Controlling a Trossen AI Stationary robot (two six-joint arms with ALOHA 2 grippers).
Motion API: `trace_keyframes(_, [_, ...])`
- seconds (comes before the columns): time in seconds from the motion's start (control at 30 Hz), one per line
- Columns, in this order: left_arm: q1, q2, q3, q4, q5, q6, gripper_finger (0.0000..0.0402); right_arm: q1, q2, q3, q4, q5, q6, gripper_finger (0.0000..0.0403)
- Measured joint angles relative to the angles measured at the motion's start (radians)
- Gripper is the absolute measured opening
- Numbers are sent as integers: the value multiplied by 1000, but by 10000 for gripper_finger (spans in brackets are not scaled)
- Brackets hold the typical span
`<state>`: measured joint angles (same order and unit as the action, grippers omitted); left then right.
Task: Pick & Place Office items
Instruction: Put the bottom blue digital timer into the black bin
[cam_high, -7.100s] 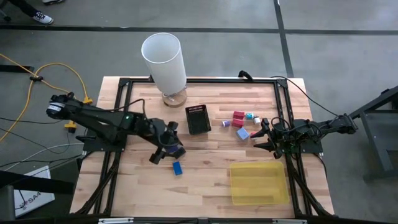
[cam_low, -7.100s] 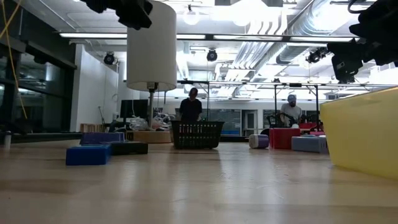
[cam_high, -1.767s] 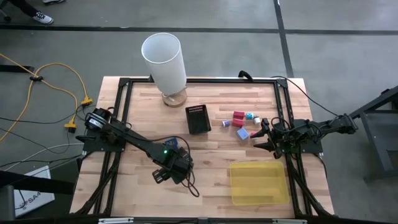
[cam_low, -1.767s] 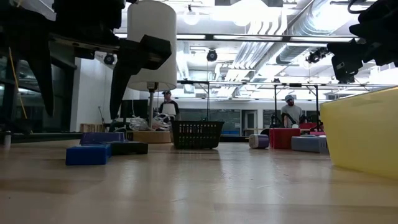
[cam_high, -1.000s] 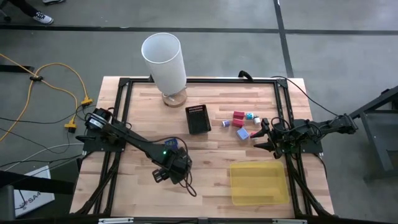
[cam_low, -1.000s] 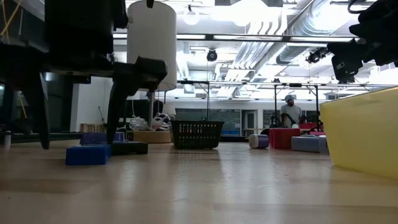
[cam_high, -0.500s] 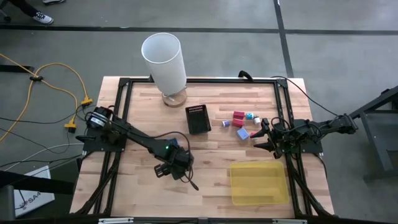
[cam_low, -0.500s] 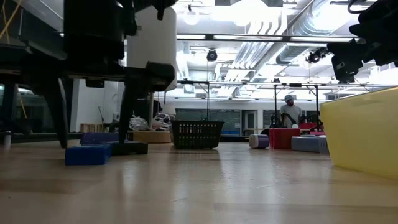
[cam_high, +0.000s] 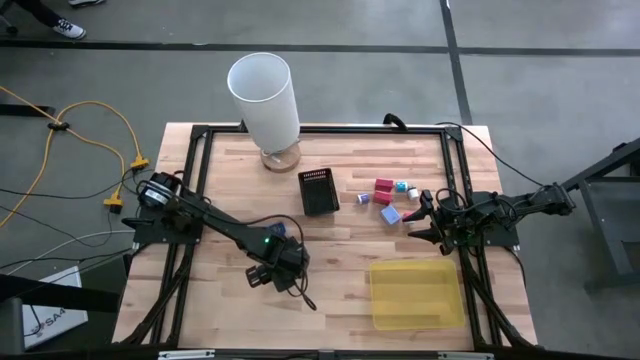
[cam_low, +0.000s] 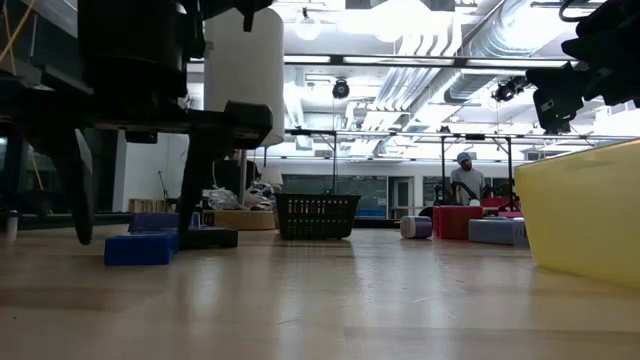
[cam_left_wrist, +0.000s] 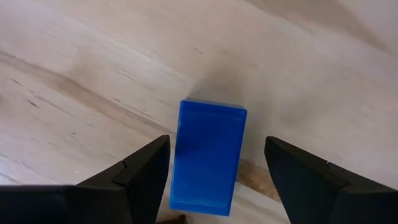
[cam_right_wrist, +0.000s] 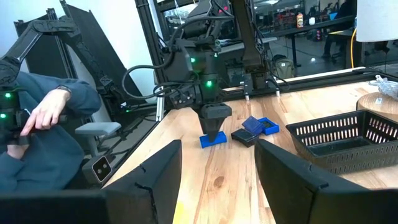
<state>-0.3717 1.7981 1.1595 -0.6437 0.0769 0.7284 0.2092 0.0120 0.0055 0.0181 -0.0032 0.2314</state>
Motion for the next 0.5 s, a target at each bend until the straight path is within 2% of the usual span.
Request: trace_keyframes(0.5, [2, 0, 0, 5, -1, -2, 252, 0, 0, 0, 0, 0, 0, 190])
